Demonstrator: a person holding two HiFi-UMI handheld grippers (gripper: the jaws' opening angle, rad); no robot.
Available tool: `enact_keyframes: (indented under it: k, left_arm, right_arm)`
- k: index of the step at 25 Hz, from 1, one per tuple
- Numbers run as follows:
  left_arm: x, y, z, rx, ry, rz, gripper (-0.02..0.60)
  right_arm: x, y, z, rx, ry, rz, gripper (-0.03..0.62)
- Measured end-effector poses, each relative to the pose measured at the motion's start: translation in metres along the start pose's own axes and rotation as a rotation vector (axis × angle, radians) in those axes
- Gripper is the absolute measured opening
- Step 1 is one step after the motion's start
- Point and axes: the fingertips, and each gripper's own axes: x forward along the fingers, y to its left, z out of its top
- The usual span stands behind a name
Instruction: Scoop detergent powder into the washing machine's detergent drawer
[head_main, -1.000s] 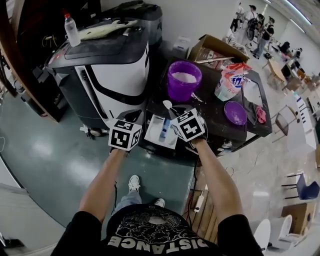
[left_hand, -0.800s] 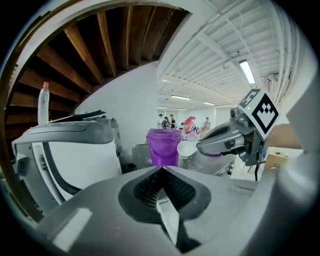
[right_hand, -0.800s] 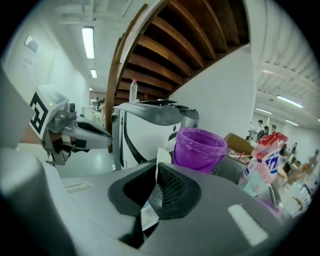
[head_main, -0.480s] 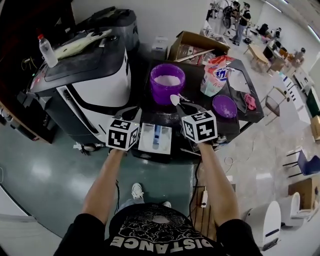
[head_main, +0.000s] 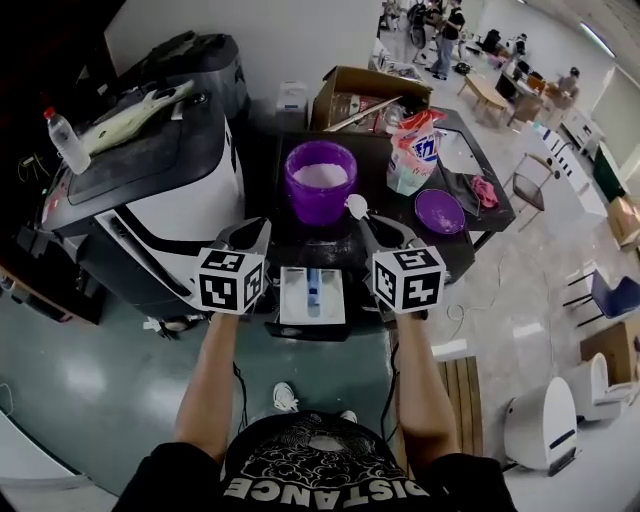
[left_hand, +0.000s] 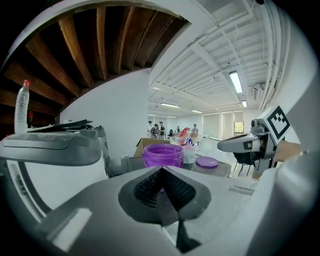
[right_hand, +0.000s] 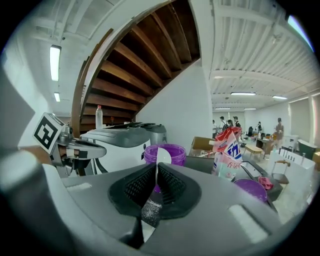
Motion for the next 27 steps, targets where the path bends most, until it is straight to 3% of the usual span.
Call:
enact_keyframes:
  k: [11,27]
  left_arm:
    - [0.003,0.022,0.003,0.025,-0.016,-0.006,0.0]
    - [0.002,0.014,-0.002,0.031,-0.005,-0.01,0.0]
  right_arm:
    - [-0.006,-0.01,0.005,0.022,-0.038,-0.098,0.037]
    - [-0.009,-0.007,0.0,0.009,-0.028,-0.088,0.037]
